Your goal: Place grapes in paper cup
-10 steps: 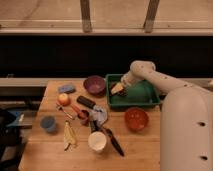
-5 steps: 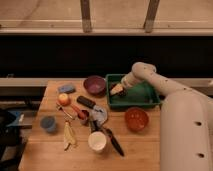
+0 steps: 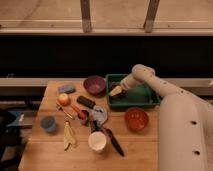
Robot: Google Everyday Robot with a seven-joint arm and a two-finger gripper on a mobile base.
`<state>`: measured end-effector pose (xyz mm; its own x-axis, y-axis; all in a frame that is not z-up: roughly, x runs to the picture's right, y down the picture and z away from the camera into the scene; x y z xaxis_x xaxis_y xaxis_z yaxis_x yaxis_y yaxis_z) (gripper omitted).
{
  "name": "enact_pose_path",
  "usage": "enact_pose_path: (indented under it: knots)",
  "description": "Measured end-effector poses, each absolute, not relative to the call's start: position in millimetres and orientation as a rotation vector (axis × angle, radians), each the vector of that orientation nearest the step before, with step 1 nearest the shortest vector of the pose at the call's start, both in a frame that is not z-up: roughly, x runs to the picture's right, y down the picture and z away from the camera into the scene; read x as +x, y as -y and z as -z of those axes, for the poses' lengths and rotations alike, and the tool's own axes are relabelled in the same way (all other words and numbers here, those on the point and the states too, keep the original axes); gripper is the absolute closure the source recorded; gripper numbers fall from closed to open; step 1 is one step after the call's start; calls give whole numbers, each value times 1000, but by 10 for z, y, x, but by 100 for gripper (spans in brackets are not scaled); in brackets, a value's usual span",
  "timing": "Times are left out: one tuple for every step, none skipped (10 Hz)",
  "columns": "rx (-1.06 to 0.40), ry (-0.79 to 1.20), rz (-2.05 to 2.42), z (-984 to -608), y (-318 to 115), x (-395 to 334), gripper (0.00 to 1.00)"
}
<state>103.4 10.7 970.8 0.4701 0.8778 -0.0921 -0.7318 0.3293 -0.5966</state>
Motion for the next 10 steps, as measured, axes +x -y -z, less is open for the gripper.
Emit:
enact_pose_path:
  knots:
    - [-637, 286, -1071, -9704, -118, 990, 34]
    - [-650, 308, -1073, -9692, -133, 946, 46]
    - [-658, 321, -1076, -9684, -143, 941, 56]
    - [-664, 328, -1076, -9675, -149, 932, 63]
    - [-673, 337, -1078, -9660, -155, 932, 76]
    - [-674, 342, -1080, -9644, -144, 946, 84]
    - [-677, 347, -1082, -9622, -127, 966, 94]
    - [-680, 352, -1084, -9600, -102, 980, 99]
    - [-700, 353, -1083, -9554, -33, 1005, 100]
    - [-719, 356, -1078, -9498, 24, 1014, 100]
